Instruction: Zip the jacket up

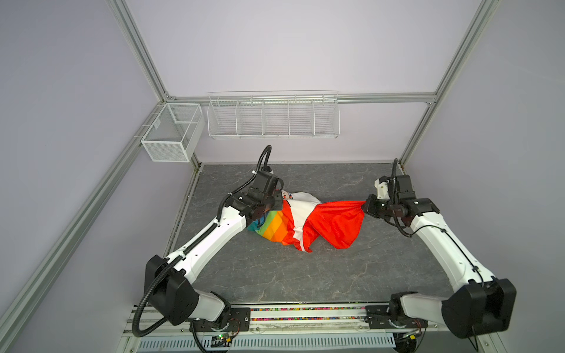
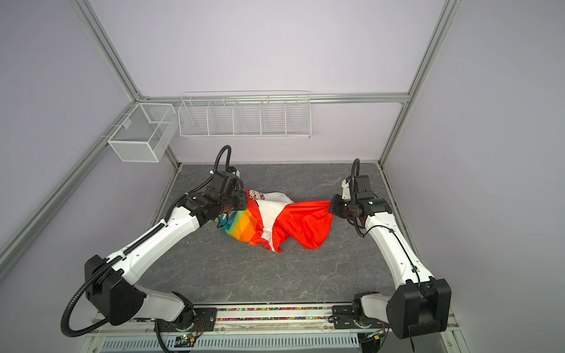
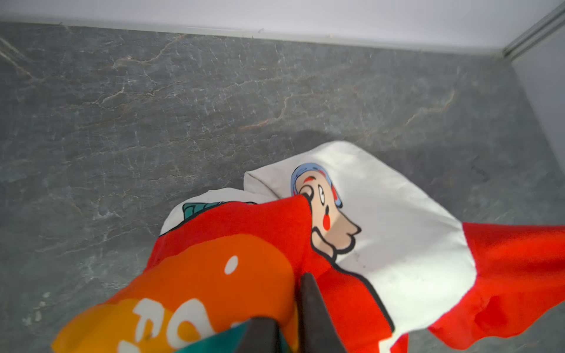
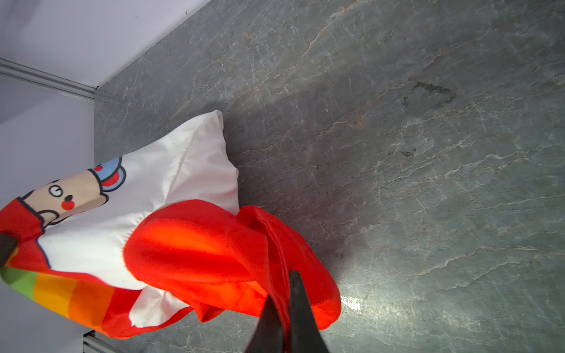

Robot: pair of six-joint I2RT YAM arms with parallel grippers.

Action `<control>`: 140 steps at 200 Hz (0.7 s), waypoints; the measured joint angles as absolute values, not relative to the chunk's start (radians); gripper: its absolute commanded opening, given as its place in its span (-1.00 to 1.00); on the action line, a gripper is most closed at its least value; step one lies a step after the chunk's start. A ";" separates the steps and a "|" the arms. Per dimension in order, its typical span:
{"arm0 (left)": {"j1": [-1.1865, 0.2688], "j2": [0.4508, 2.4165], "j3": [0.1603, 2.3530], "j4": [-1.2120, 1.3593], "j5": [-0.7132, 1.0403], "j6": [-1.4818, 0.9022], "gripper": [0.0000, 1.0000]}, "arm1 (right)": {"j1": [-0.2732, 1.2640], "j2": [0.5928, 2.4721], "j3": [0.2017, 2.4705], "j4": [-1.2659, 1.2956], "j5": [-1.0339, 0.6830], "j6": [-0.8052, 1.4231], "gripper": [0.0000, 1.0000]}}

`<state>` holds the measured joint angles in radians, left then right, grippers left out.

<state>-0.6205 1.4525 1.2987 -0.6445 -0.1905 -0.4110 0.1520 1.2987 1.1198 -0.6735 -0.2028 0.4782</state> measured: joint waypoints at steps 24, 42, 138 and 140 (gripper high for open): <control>-0.606 1.498 1.299 -0.661 -0.195 -0.433 -0.17 | 0.152 1.351 1.113 -0.672 -0.202 0.478 -0.74; -0.598 1.504 1.304 -0.699 -0.195 -0.442 -0.14 | 0.152 1.385 1.110 -0.672 -0.195 0.465 -0.40; -0.719 1.242 1.153 -0.826 -0.140 -0.645 0.11 | 0.152 1.443 1.092 -0.637 -0.179 0.453 0.63; -0.727 1.234 1.145 -0.826 -0.138 -0.656 0.12 | 0.152 1.448 1.091 -0.636 -0.179 0.453 0.63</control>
<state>-0.7265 1.2339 1.1446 -0.8265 -0.1379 -0.6556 0.1520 1.4479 1.0912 -0.6361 -0.1795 0.4526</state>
